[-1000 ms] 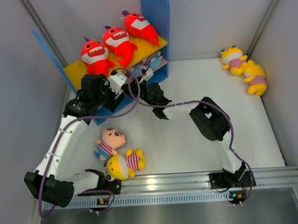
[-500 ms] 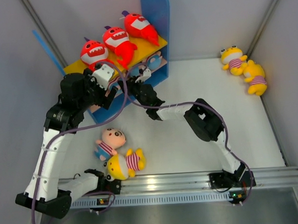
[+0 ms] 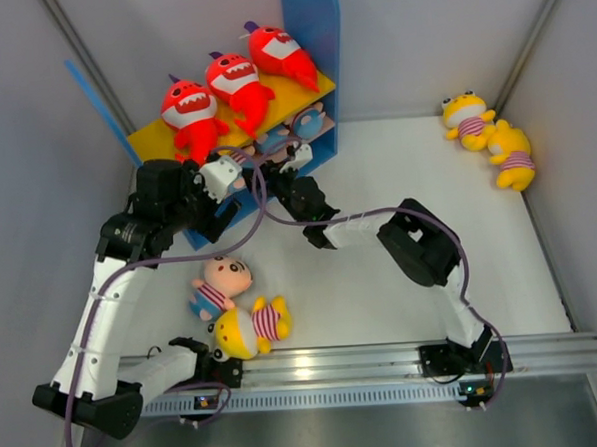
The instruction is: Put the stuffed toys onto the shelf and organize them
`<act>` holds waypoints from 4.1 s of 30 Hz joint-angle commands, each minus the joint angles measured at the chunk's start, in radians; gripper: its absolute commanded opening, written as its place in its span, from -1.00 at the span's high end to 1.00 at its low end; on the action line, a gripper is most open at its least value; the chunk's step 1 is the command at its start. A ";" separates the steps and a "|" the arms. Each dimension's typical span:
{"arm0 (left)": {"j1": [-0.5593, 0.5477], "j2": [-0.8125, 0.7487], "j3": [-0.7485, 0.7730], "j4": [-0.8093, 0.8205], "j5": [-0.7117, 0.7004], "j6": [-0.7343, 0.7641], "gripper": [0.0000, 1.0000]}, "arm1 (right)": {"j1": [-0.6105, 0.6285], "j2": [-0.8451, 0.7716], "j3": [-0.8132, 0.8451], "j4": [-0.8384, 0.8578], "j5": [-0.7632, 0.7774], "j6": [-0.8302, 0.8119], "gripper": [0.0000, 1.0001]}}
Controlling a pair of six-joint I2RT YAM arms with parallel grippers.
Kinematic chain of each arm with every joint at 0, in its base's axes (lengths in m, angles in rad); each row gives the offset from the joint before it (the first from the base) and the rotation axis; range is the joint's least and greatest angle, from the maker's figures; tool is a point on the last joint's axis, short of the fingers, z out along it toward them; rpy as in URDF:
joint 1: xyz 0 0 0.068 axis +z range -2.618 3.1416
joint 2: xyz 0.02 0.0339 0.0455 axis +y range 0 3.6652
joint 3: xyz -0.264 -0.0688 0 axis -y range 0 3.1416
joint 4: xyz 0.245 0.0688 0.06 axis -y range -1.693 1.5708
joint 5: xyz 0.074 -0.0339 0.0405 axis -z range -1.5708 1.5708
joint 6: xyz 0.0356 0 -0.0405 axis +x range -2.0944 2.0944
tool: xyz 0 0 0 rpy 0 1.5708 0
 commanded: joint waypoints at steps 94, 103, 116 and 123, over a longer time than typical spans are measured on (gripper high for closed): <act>-0.023 0.093 0.045 -0.198 -0.072 -0.209 0.28 | 0.212 -0.406 -0.033 -0.857 -0.577 -1.640 1.00; -0.023 0.030 0.107 -0.215 -0.235 -0.183 -0.71 | 0.217 -0.365 0.192 -1.190 -0.554 -1.797 1.00; -0.021 -0.010 0.224 -0.238 -0.436 -0.109 -0.92 | 0.225 -0.317 0.289 -1.204 -0.446 -1.788 1.00; -0.021 0.013 0.293 -0.235 -0.456 -0.115 -0.92 | 0.225 -0.183 0.474 -1.273 -0.399 -1.756 1.00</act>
